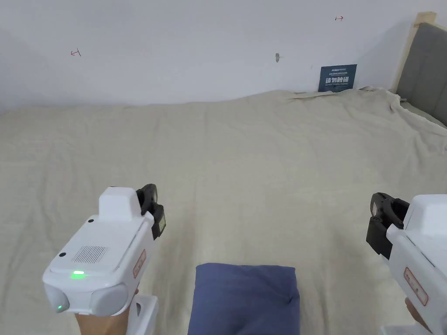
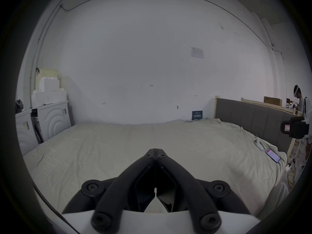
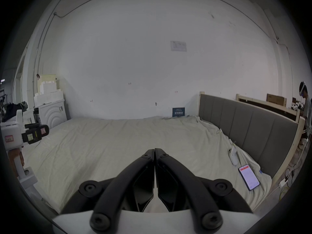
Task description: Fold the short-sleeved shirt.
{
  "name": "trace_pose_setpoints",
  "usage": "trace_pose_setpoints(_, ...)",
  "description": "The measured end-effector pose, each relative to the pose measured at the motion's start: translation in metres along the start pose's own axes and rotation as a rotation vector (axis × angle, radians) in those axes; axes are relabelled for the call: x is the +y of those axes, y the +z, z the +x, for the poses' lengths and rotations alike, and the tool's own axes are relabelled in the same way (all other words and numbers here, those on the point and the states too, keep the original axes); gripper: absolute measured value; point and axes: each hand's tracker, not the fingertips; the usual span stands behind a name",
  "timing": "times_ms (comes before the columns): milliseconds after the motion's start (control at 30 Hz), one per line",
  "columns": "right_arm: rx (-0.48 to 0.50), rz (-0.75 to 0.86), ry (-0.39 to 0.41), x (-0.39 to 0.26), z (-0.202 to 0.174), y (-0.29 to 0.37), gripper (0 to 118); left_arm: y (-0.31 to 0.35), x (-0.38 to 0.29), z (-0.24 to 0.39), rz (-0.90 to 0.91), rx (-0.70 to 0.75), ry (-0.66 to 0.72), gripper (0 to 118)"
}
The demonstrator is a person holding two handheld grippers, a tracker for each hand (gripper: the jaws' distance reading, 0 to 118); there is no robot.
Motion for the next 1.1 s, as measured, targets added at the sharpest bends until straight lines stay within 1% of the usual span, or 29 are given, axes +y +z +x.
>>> trace_pose_setpoints(233,0.003,0.071,0.037,-0.008,-0.019,-0.002,0,0.017,-0.016,-0.019,0.019,0.069,0.017,0)
trace_pose_setpoints(467,0.023,0.064,0.038,-0.014,-0.043,-0.005,0,0.021,-0.026,-0.032,-0.010,0.093,0.039,0)
trace_pose_setpoints(700,0.080,-0.051,0.003,-0.053,-0.067,-0.031,0,0.019,-0.035,-0.034,-0.044,0.085,0.047,0)
trace_pose_setpoints(800,0.128,-0.114,-0.036,-0.076,-0.080,-0.041,0,0.016,-0.040,-0.036,-0.062,0.075,0.052,0)
trace_pose_setpoints(1000,0.153,-0.238,-0.009,-0.127,-0.110,-0.065,0,0.008,-0.052,-0.039,-0.105,0.060,0.062,0)
trace_pose_setpoints(1100,0.150,-0.318,-0.028,-0.152,-0.117,-0.078,0,0.006,-0.057,-0.039,-0.127,0.052,0.066,0)
